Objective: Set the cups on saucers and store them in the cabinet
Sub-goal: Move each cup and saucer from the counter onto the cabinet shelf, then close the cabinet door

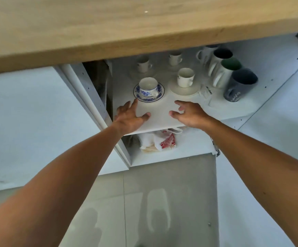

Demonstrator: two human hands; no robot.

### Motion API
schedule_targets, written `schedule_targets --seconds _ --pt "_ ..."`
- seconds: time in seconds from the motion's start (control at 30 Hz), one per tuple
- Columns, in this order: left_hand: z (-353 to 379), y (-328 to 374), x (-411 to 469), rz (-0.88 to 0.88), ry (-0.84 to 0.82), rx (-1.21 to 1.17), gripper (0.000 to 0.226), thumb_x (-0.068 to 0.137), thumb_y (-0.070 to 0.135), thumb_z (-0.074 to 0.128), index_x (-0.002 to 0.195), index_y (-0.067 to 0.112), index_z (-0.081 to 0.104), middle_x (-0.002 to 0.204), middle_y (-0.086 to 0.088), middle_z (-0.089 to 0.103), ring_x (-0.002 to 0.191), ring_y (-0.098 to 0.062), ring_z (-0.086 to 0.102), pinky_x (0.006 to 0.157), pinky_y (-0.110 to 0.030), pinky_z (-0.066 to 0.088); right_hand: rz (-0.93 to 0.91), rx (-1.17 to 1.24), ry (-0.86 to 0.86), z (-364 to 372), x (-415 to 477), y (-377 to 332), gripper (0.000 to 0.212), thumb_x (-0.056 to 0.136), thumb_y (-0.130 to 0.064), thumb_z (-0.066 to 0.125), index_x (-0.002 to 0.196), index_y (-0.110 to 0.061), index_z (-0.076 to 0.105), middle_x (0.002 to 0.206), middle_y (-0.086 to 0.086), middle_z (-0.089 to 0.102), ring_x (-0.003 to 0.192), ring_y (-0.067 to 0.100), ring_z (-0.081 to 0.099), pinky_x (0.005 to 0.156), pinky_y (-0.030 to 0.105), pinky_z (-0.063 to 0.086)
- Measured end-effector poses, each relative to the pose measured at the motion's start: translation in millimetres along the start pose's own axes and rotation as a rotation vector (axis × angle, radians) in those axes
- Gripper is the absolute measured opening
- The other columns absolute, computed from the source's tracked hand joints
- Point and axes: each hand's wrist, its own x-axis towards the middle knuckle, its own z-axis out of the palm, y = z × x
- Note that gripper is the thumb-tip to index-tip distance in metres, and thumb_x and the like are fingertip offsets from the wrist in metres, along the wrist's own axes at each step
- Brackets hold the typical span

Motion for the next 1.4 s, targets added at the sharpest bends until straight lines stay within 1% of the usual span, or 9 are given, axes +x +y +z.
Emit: schedule_targets --seconds 0.1,0.23,0.43,0.6,0.83,1.1,1.17,1.3,1.4 --pt "-19 17 -37 0.016 -0.005 0.059 0.085 0.085 0.076 0.035 0.153 0.039 -0.002 0.164 0.002 -0.005 0.150 -0.031 -0.007 0.120 -0.054 0.006 0.031 -0.129 -0.108 -17 -40 -6 0.083 0.090 -0.067 0.048 0.157 -0.029 0.020 0.161 0.008 0.028 0.148 0.030 0.025 0.118 0.044 0.028" --pt "-45 37 -81 0.015 -0.014 0.035 0.088 0.083 0.078 0.036 0.152 0.042 -0.004 0.164 0.001 -0.009 0.149 -0.030 -0.012 0.117 -0.057 0.003 0.054 -0.233 -0.179 -43 -92 -19 0.089 0.086 -0.079 0.037 0.157 -0.035 0.006 0.166 0.002 0.008 0.153 0.025 0.001 0.121 0.050 0.016" --pt "-87 61 -147 0.054 -0.050 0.062 0.088 0.084 0.078 0.034 0.153 0.039 -0.005 0.163 -0.002 -0.011 0.148 -0.032 -0.015 0.117 -0.057 0.001 0.062 -0.405 -0.173 -82 -165 -39 0.094 0.082 -0.086 0.028 0.157 -0.037 -0.002 0.167 0.003 -0.006 0.153 0.027 -0.012 0.121 0.053 0.001" --pt "-118 77 -198 0.104 -0.070 0.100 0.090 0.082 0.080 0.032 0.153 0.038 -0.004 0.163 -0.003 -0.013 0.148 -0.032 -0.017 0.117 -0.056 0.001 0.091 -0.468 -0.153 -114 -222 -65 0.096 0.080 -0.087 0.027 0.157 -0.037 -0.001 0.167 0.002 -0.007 0.152 0.027 -0.014 0.119 0.056 -0.002" --pt "-162 91 -245 0.183 -0.054 0.098 0.091 0.082 0.080 0.034 0.154 0.037 -0.003 0.163 -0.002 -0.013 0.149 -0.030 -0.016 0.117 -0.055 0.002 0.169 -0.450 -0.123 -157 -292 -94 0.095 0.081 -0.086 0.026 0.157 -0.037 -0.003 0.167 0.002 -0.008 0.152 0.027 -0.015 0.118 0.058 -0.003" --pt "-181 112 -282 0.210 -0.117 0.009 0.093 0.082 0.080 0.035 0.154 0.036 -0.003 0.164 -0.001 -0.009 0.149 -0.029 -0.012 0.116 -0.056 0.004 0.292 -0.385 -0.055 -184 -369 -89 0.093 0.083 -0.084 0.030 0.157 -0.038 -0.002 0.167 0.000 -0.004 0.153 0.026 -0.013 0.119 0.057 -0.003" --pt "-174 122 -295 0.212 -0.152 -0.031 0.091 0.084 0.078 0.036 0.154 0.036 -0.002 0.164 -0.001 -0.007 0.150 -0.030 -0.010 0.116 -0.057 0.006 0.331 -0.340 -0.040 -190 -391 -82 0.091 0.085 -0.081 0.034 0.157 -0.036 0.000 0.167 0.000 0.000 0.153 0.025 -0.009 0.119 0.055 0.001" --pt "-143 149 -332 0.216 -0.239 -0.098 0.088 0.085 0.074 0.040 0.154 0.037 0.000 0.164 -0.001 -0.003 0.150 -0.029 -0.006 0.116 -0.058 0.008 0.321 -0.277 -0.012 -196 -437 -58 0.087 0.088 -0.073 0.043 0.157 -0.034 0.007 0.166 -0.001 0.009 0.153 0.024 0.005 0.120 0.051 0.016" --pt "-112 175 -370 0.282 -0.295 -0.096 0.090 0.084 0.073 0.044 0.154 0.038 0.001 0.164 0.002 -0.002 0.151 -0.026 -0.005 0.117 -0.056 0.008 0.300 -0.167 -0.003 -199 -477 -38 0.085 0.090 -0.065 0.051 0.157 -0.034 0.009 0.166 -0.002 0.007 0.153 0.021 0.004 0.120 0.047 0.020"
